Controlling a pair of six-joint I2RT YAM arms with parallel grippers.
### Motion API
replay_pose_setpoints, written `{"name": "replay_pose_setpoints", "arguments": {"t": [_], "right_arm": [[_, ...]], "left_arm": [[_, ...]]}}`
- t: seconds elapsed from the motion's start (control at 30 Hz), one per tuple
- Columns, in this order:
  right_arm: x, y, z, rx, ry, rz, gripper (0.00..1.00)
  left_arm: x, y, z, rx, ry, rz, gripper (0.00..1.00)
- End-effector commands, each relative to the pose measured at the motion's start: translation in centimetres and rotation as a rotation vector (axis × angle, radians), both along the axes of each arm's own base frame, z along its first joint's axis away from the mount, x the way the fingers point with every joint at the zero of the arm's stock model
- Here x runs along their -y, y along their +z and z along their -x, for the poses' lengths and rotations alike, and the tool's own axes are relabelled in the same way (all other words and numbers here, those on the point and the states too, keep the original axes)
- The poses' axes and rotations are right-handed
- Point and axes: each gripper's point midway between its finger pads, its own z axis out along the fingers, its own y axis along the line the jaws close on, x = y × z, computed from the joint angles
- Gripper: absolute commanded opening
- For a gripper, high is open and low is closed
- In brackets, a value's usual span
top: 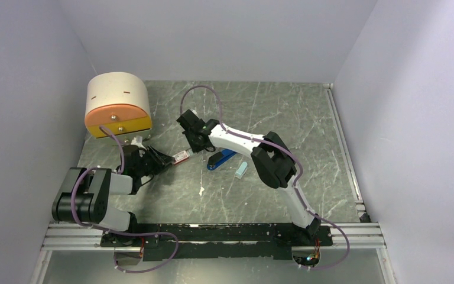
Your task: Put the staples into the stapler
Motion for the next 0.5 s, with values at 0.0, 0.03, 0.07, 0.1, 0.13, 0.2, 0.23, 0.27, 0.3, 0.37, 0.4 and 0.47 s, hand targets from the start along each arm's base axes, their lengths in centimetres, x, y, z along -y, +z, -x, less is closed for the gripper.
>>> {"name": "replay_pose_setpoints", "arguments": {"t": [0.0,0.03,0.07,0.1,0.13,0.2,0.23,0.27,0.3,0.37,0.4,0.47], "right_arm": [[-0.63,0.25,-0.58,0.008,-0.012,-0.024,0.07],[-0.59,0.29,-0.66,0.009,-0.012,-0.023,0.11],[-0.58,0.28,-0.7,0.011,-0.012,-0.022,0.14],[-0.58,0.32,-0.78,0.013,-0.012,-0.022,0.16],[-0.54,0.28,-0.81,0.014,-0.012,-0.021,0.17],[-0.61,0.43,-1.02,0.02,-0.011,-0.027,0.18],[-0.64,0.41,-1.03,0.021,-0.009,-0.027,0.17],[-0.7,0.51,-1.13,0.024,-0.009,-0.03,0.17],[-0.83,0.51,-1.13,0.026,-0.003,-0.033,0.17],[-1.0,0.59,-1.29,0.032,0.009,-0.037,0.15],[-0.96,0.55,-1.38,0.033,0.011,-0.033,0.14],[-0.91,0.4,-1.47,0.03,0.026,-0.024,0.12]], "left_arm": [[0.39,1.24,-0.91,0.063,-0.021,0.03,0.35],[0.44,1.18,-0.86,0.062,-0.023,0.034,0.34],[0.45,1.13,-0.86,0.061,-0.022,0.035,0.33],[0.48,1.06,-0.81,0.059,-0.023,0.038,0.32],[0.46,1.0,-0.8,0.059,-0.023,0.036,0.31],[0.41,0.91,-0.84,0.057,-0.021,0.032,0.28],[0.37,0.9,-0.91,0.057,-0.019,0.031,0.27],[0.36,0.9,-0.92,0.058,-0.019,0.031,0.26],[0.37,0.91,-0.96,0.059,-0.018,0.03,0.25],[0.34,0.87,-1.0,0.06,-0.017,0.029,0.23],[0.32,0.8,-1.01,0.057,-0.019,0.027,0.22],[0.45,0.77,-1.04,0.055,-0.027,0.027,0.2]]}}
